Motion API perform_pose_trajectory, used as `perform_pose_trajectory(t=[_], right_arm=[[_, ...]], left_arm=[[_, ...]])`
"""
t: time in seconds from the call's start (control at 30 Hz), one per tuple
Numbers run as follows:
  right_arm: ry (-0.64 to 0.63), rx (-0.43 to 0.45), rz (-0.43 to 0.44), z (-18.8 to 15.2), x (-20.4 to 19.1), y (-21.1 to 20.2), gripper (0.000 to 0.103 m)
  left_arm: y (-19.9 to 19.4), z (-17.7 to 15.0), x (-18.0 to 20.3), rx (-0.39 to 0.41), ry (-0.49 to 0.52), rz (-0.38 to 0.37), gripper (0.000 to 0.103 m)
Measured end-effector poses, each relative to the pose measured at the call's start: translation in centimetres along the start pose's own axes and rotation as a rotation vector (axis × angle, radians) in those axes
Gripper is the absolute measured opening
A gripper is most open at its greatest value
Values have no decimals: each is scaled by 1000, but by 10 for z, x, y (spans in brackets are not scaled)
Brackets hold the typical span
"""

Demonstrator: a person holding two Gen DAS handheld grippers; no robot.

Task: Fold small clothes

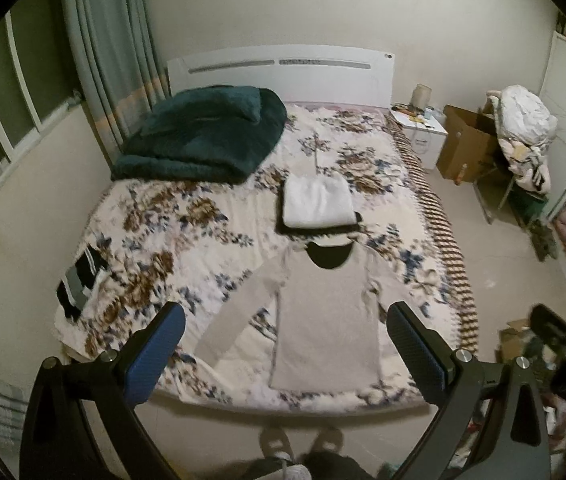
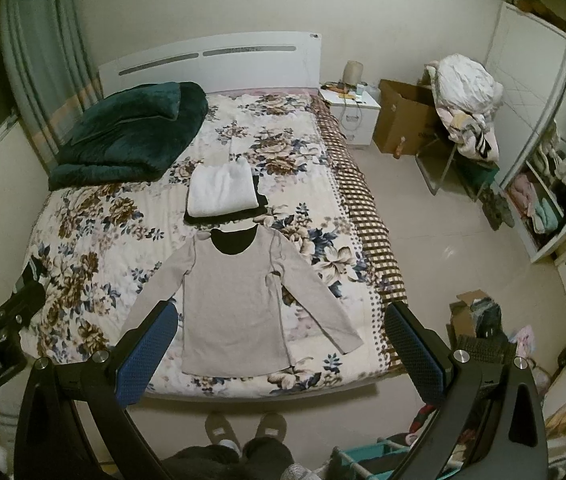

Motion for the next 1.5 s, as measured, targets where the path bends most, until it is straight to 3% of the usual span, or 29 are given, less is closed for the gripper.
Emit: perform_pose_trajectory(t=[0.07, 0.13, 0.17, 0.27, 0.37, 0.53, 0.67, 0.8, 0.9, 1.0, 1.07, 1.13, 1.17, 1.2, 1.37, 1.5], right_arm=[[37, -7, 3, 27, 9, 8, 103], [92, -43, -9, 33, 21, 47, 103], [120, -58, -25, 14, 27, 70, 103], [236, -128, -63, 3, 59, 142, 103], [347, -221, -99, -16, 100, 225, 103], [551, -373, -117, -76, 181, 385, 102], [685, -480, -133, -138, 238, 517, 93], [807, -535, -120, -222, 287, 600, 91], [856, -570, -110, -253, 299, 646, 88], [902, -570, -111, -275, 300, 677, 79], [904, -507, -143, -281, 295, 681, 76], [883, -461, -170, -284, 286, 679, 44], [878, -447, -167, -286, 281, 679, 17], [873, -437, -168, -287, 276, 677, 5], [749, -339, -166, -267, 232, 642, 3], [452, -281, -73, -229, 130, 605, 3]], left_arm=[[23, 5, 1, 41, 6, 33, 103], [54, 7, 5, 63, 26, 58, 103], [69, 4, 0, 68, 38, 73, 103], [125, -6, -5, 33, 65, 86, 103], [190, -20, 1, -58, 65, 78, 103], [299, -57, 19, -149, 56, 110, 103], [378, -90, 34, -210, 22, 156, 103], [437, -131, 26, -265, -18, 211, 103], [470, -159, 15, -318, -61, 243, 103], [490, -179, 5, -362, -100, 247, 103], [498, -187, 3, -363, -95, 248, 103], [503, -194, -2, -360, -92, 253, 103], [505, -197, -5, -358, -96, 255, 103], [506, -199, -9, -364, -103, 255, 103], [494, -206, -44, -361, -179, 261, 103], [472, -209, -78, -344, -242, 292, 103]])
Point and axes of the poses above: each gripper's, at about its wrist camera, not at the fingertips, and y roughly the way its jaws point, x to its right, z to its top, the point moved 1 cm from there along y, roughly the way its jaws point, and after that the axes turned 4 degrees about -z, right-handed, at the moved point
